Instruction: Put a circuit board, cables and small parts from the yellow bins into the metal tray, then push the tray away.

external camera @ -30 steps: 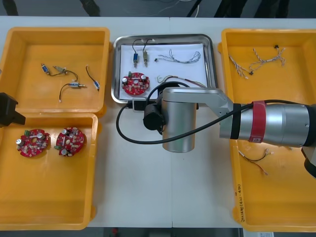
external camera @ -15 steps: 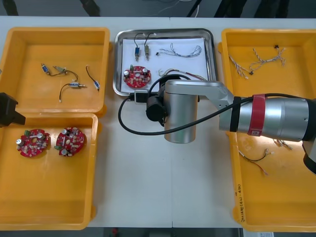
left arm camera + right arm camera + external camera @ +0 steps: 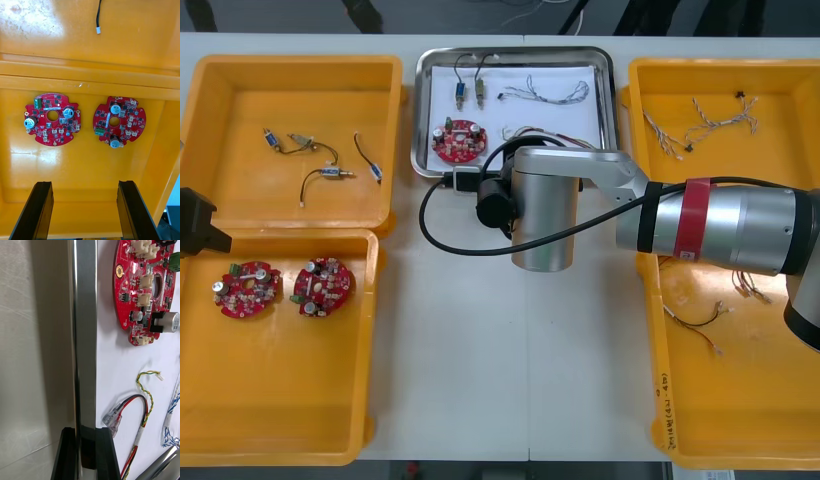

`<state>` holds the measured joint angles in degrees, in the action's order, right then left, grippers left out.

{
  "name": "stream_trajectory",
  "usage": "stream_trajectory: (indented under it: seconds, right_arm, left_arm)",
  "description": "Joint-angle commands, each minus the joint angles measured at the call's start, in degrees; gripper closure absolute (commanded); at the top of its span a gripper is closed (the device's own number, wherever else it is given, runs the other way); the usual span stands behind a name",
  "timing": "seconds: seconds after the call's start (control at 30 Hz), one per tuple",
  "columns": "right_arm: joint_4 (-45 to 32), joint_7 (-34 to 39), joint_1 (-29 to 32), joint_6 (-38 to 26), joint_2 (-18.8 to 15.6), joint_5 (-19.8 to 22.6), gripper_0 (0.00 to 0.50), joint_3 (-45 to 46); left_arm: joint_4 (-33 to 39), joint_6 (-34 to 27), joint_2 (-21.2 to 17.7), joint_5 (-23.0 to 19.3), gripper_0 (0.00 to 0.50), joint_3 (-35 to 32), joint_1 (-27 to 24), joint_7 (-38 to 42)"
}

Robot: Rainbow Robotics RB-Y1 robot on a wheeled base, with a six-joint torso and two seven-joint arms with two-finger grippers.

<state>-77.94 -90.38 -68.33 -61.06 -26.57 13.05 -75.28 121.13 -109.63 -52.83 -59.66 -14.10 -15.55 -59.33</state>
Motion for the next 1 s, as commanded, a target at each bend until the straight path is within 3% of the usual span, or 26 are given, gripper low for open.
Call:
stream_trajectory:
  seconds: [0.03, 0.4, 0.43, 0.47, 0.5, 0.53, 0.6, 0.63, 1.0]
  right_arm:
    - [2.4, 2.3, -1.1, 1.7, 1.0, 0.0, 0.5, 0.1]
    - [4.3, 2.4, -1.0, 4.4, 0.9, 0.6, 0.5, 0.2]
    - [4.5, 2.3, -1.1, 4.5, 1.0, 0.6, 0.377, 0.2]
    - [4.5, 2.4, -1.0, 4.5, 0.9, 0.6, 0.317, 0.2]
    - [4.5, 2.4, -1.0, 4.5, 1.0, 0.7, 0.224, 0.2]
    - [4.5, 2.4, -1.0, 4.5, 1.0, 0.7, 0.179, 0.2]
    - [4.5, 2.3, -1.1, 4.5, 1.0, 0.8, 0.038, 0.2]
    - [4.4, 2.4, -1.0, 4.5, 1.0, 1.0, 0.0, 0.3]
    - [1.0, 1.0, -1.1, 0.5, 0.9, 3.6, 0.0, 3.6]
  left_arm:
    - [1.6, -0.4, -2.8, -0.4, 0.0, -1.7, 0.7, -3.6]
    - [1.6, -0.4, -2.8, -0.4, 0.0, -1.7, 0.7, -3.6]
    - [1.6, -0.4, -2.8, -0.4, 0.0, -1.7, 0.7, -3.6]
    - [1.6, -0.4, -2.8, -0.4, 0.0, -1.7, 0.7, -3.6]
    - [1.6, -0.4, -2.8, -0.4, 0.0, -1.7, 0.7, -3.6]
    - [1.6, -0.4, -2.8, -0.4, 0.0, -1.7, 0.7, -3.6]
    - [1.6, -0.4, -2.8, -0.4, 0.0, -1.7, 0.7, -3.6]
    - [1.6, -0.4, -2.8, -0.4, 0.0, -1.7, 0.7, -3.6]
    - [1.6, -0.4, -2.8, -0.4, 0.0, -1.7, 0.7, -3.6]
